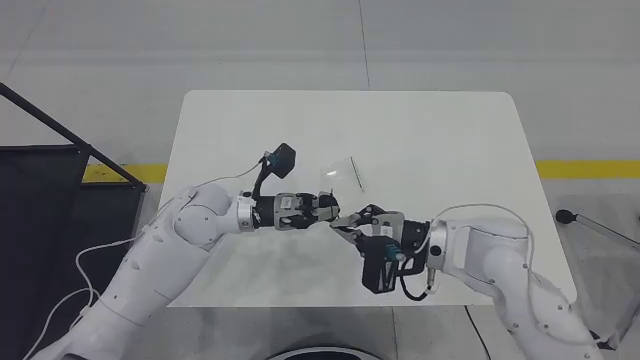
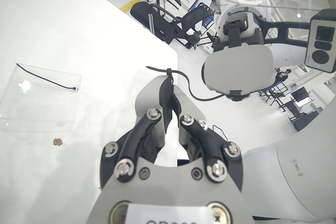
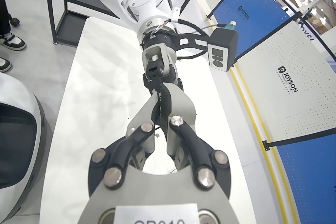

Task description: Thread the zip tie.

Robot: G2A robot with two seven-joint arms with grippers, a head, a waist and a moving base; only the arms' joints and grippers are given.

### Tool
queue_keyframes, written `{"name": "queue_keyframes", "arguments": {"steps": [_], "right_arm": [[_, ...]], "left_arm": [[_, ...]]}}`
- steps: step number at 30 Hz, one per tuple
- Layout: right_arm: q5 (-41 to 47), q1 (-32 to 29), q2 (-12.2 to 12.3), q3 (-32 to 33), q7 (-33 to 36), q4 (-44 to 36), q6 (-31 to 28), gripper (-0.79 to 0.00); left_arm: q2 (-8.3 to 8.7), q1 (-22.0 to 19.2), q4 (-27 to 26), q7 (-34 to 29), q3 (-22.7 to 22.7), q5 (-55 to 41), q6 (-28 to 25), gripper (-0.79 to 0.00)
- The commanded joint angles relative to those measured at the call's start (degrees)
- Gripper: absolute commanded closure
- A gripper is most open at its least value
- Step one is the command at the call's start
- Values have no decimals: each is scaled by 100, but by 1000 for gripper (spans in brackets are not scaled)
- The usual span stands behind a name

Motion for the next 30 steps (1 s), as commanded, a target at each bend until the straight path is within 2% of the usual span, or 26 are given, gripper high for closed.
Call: {"name": "queue_keyframes", "arguments": {"steps": [1,4,5,6,7,8,13,17,19,20,30], "right_arm": [[38,-11,3,24,-12,13,14,0],[135,-24,3,57,-30,33,44,0],[174,-27,4,66,-38,44,43,-148],[214,-27,4,73,-43,56,31,-394],[254,-25,5,79,-44,65,8,-714],[298,-21,6,86,-39,75,-18,-785],[866,-61,7,221,-186,200,-43,-785],[2154,-168,34,482,-308,682,-402,-785],[3048,-182,53,518,39,992,-534,-785],[3194,-172,57,516,112,1030,-564,-785],[3194,-172,57,516,112,1030,-564,-785]], "left_arm": [[-1,15,-16,79,-20,96,-19,0],[-5,55,-48,212,-41,247,-24,0],[-6,66,-57,255,-48,287,-31,0],[-7,78,-69,309,-61,329,-40,0],[-8,92,-79,375,-78,376,-41,0],[-10,111,-96,430,-88,424,-44,0],[-8,246,-203,886,-251,703,-64,0],[10,439,-339,1285,-452,996,-105,0],[21,538,-409,1445,-545,1027,-185,0],[25,591,-444,1528,-588,1042,-222,0],[30,641,-481,1561,-615,1068,-247,0]]}}
